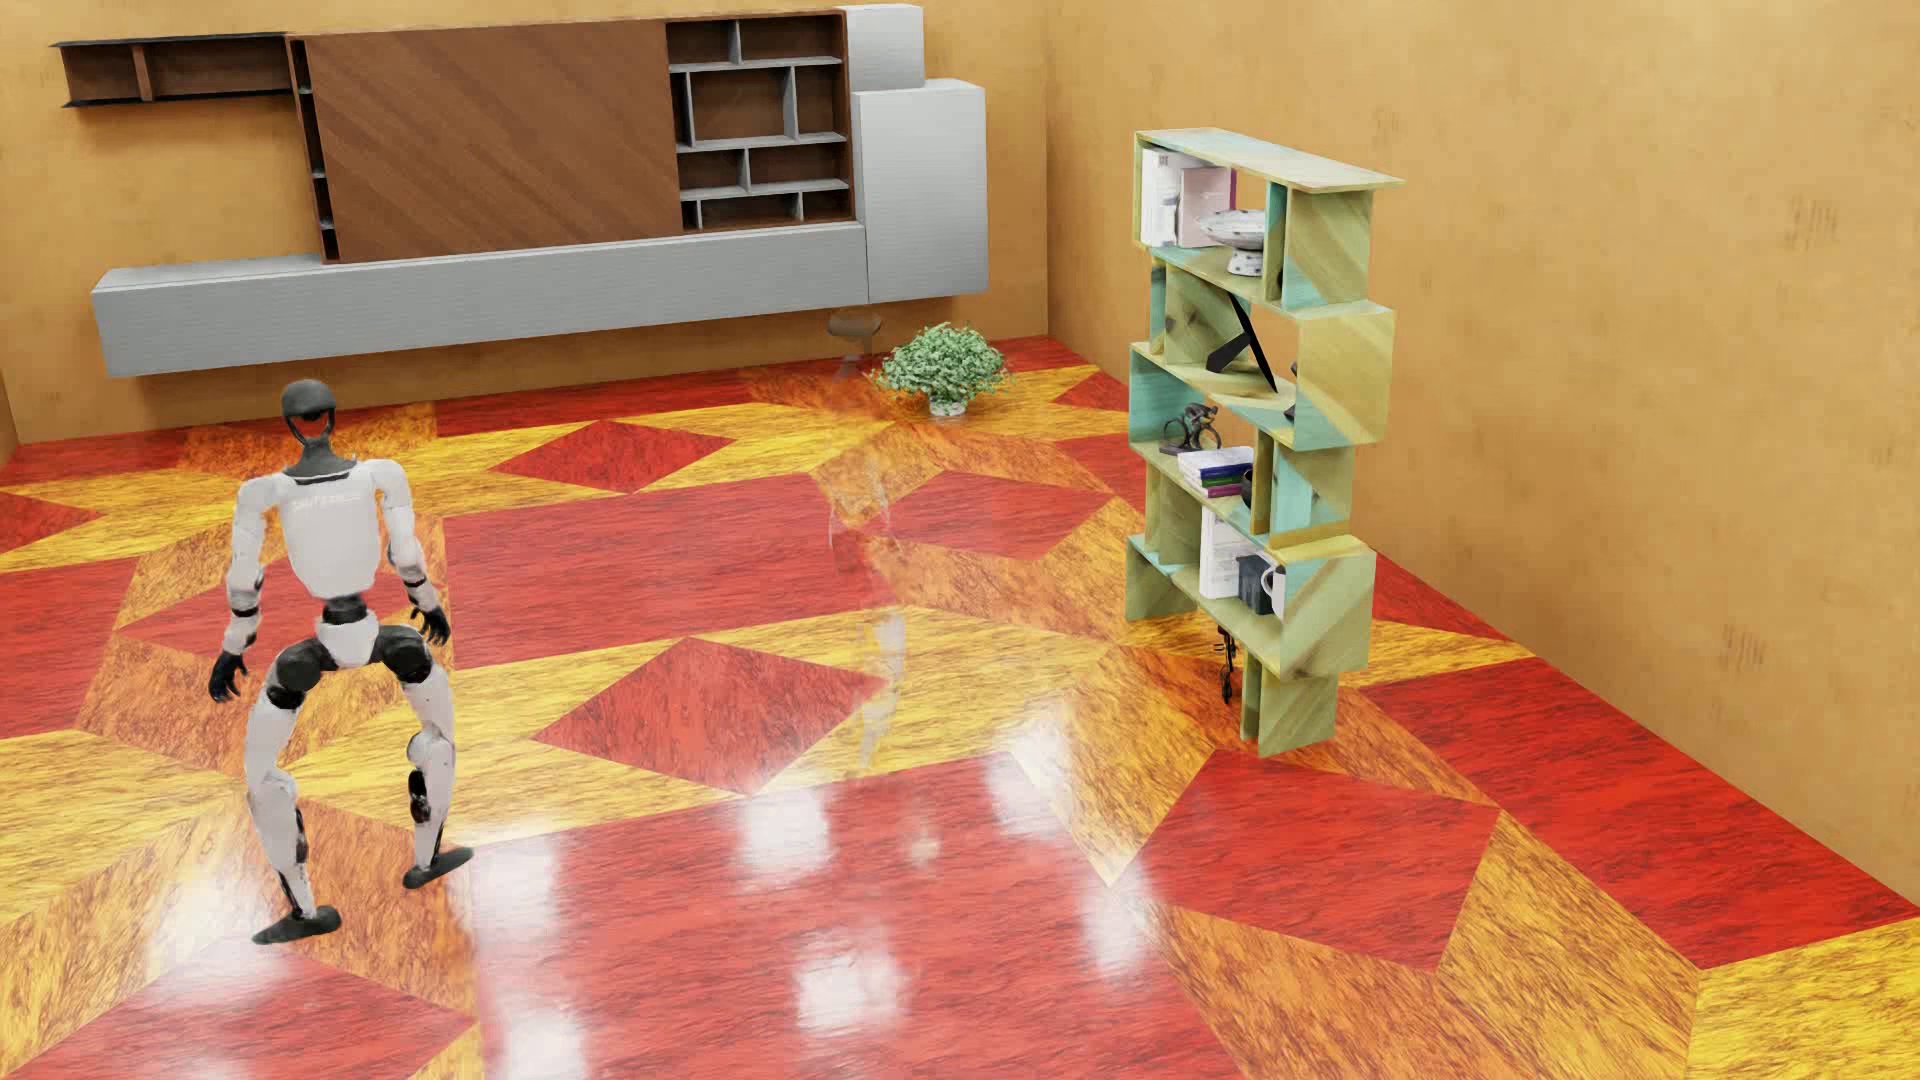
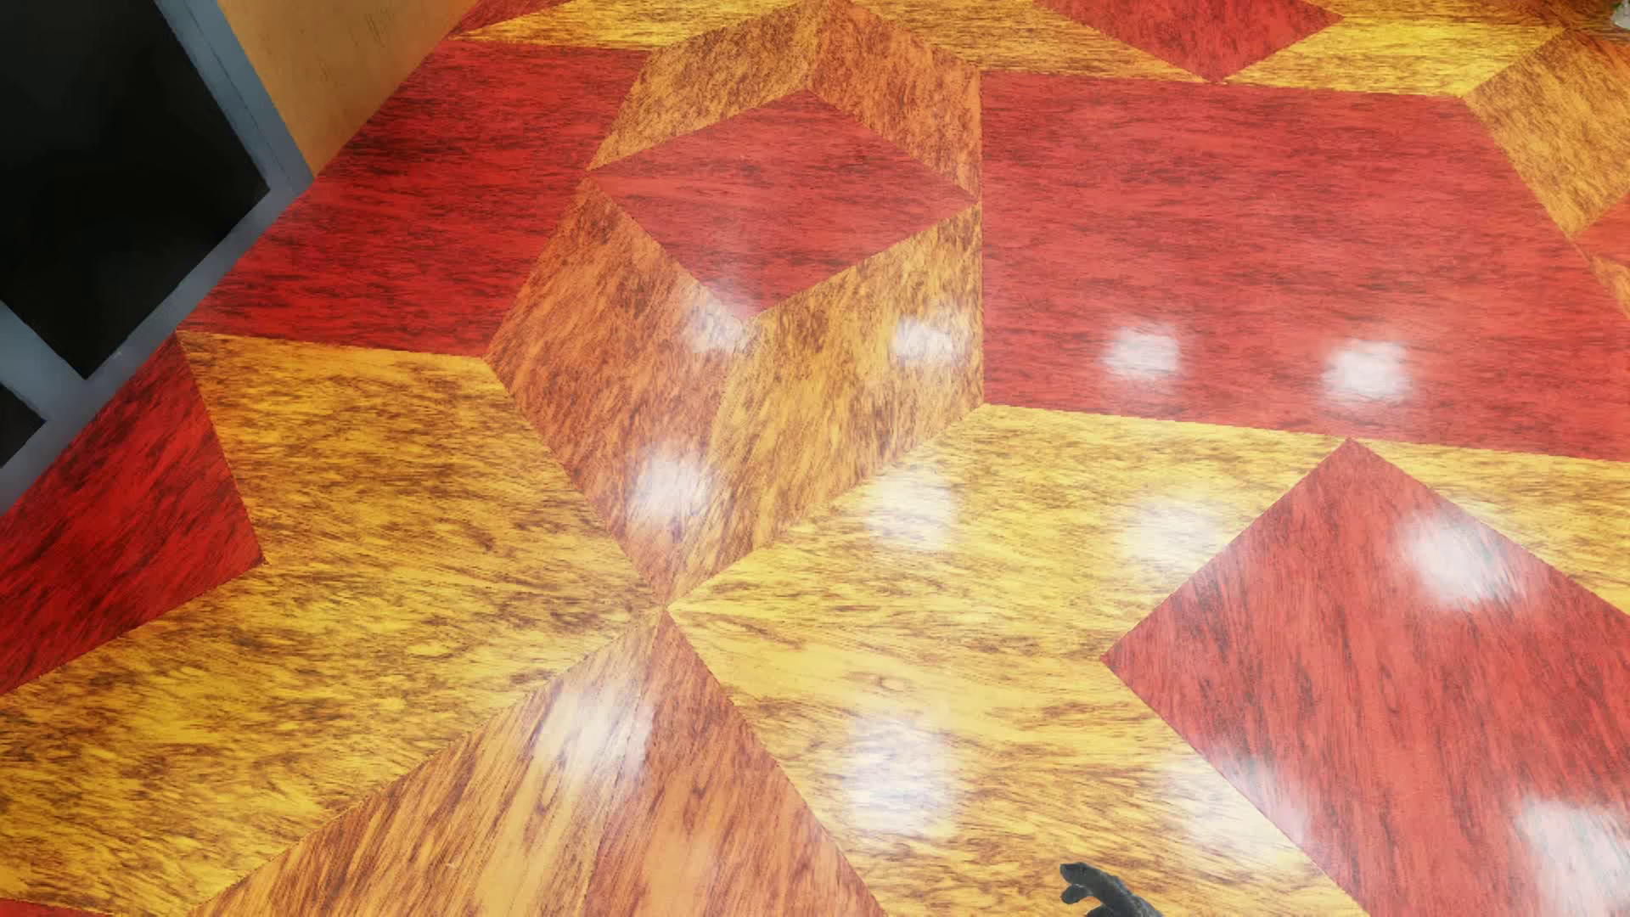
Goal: Go to the shelves
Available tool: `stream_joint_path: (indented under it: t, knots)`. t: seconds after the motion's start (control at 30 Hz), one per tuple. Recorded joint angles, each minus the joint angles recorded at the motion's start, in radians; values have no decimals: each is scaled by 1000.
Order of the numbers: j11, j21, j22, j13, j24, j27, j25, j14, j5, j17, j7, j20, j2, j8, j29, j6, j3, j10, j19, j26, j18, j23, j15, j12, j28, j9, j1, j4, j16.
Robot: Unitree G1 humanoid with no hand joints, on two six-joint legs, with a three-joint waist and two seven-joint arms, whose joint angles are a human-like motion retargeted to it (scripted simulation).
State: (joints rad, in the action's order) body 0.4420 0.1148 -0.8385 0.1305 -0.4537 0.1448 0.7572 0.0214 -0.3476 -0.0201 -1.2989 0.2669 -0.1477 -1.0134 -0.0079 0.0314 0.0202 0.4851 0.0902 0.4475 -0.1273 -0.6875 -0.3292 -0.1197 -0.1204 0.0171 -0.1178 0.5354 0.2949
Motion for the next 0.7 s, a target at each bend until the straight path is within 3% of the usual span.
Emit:
stream_joint_path:
  t: [0.03, 0.07, 0.1, 0.13, 0.17, 0.2, 0.27, 0.3, 0.33, 0.4, 0.43, 0.5, 0.57, 0.6, 0.63, 0.67, 0.7]
  knots:
    - [-27, -54, 14, -9, 2, -6, 21, -79, 71, 0, 1, -39, -4, 54, 25, 0, 12, 67, 10, -12, 9, -13, -15, -22, -18, -1, -28, 84, 13]
    - [-42, -101, 39, -16, 5, -21, 32, -159, 139, -2, 66, -56, -7, 111, 48, -4, 19, 151, 16, -32, 77, -14, -31, -49, -17, -4, -32, 174, 31]
    - [-42, -125, 58, -23, 6, -31, 21, -199, 199, -6, 237, -64, -12, 181, 74, -11, 12, 233, 27, -51, 169, -13, -50, -70, -14, -10, 14, 236, 41]
    - [-22, -131, 67, -28, 5, -27, -4, -159, 244, -13, 550, -69, -27, 272, 85, -17, -12, 314, 42, -63, 178, -2, -73, -81, -4, -18, 129, 200, 37]
    - [-3, -127, 69, -32, -2, -14, -24, -73, 278, -21, 858, -75, -43, 355, 71, -20, -33, 399, 52, -60, 142, 15, -92, -81, 2, -23, 241, 86, 22]
    - [-1, -112, 71, -35, -10, 2, -53, -8, 306, -24, 1091, -81, -52, 424, 38, -20, -43, 485, 59, -54, 104, 34, -101, -75, 6, -24, 327, -51, -1]
    - [-37, -99, 95, -44, -45, 17, -98, 46, 361, -35, 1385, -66, -48, 537, -15, -21, -47, 653, 63, -63, 37, 62, -98, -63, 26, -23, 459, -322, -33]
    - [-49, -101, 122, -54, -74, 18, -115, 67, 382, -44, 1445, -55, -45, 594, -20, -22, -48, 713, 63, -78, 28, 73, -99, -65, 37, -22, 519, -418, -45]
    - [-54, -109, 162, -71, -96, 18, -127, 91, 404, -57, 1449, -61, -45, 657, -19, -24, -51, 744, 62, -95, 48, 75, -101, -76, 37, -22, 587, -465, -59]
    - [-63, -131, 259, -115, -135, 22, -129, 133, 458, -77, 1339, -103, -39, 798, -29, -30, -69, 692, 63, -126, 149, 54, -110, -121, 20, -22, 719, -442, -91]
    - [-64, -138, 302, -135, -146, 30, -124, 149, 484, -81, 1288, -126, -29, 865, -35, -31, -80, 605, 66, -142, 157, 29, -120, -148, 20, -21, 768, -438, -105]
    - [-68, -141, 341, -158, -172, 60, -107, 123, 518, -85, 1256, -145, 5, 977, -55, -30, -96, 303, 60, -155, 103, -25, -154, -179, 46, -15, 824, -494, -108]
    - [-96, -133, 315, -140, -221, 84, -104, 7, 518, -92, 1313, -135, 62, 1046, -63, -24, -99, -131, 46, -126, -22, -80, -173, -169, 112, -3, 797, -589, -93]
    - [-96, -137, 288, -117, -264, 94, -96, -32, 514, -103, 1351, -122, 90, 1069, -53, -21, -98, -266, 43, -104, -50, -106, -172, -151, 149, 2, 769, -617, -83]
    - [-58, -144, 263, -90, -316, 100, -88, -95, 510, -118, 1341, -109, 109, 1089, -41, -21, -95, -241, 36, -96, 72, -132, -169, -146, 176, 4, 758, -627, -70]
    - [12, -152, 239, -59, -353, 105, -77, -114, 495, -135, 1311, -113, 116, 1116, -45, -18, -92, -189, 29, -88, 161, -157, -143, -130, 183, 3, 742, -633, -89]
    - [138, -138, 219, -22, -362, 116, -78, -59, 480, -146, 1284, -139, 95, 1125, -66, -11, -92, -134, -5, -74, 191, -177, -73, -115, 155, -2, 720, -633, -122]
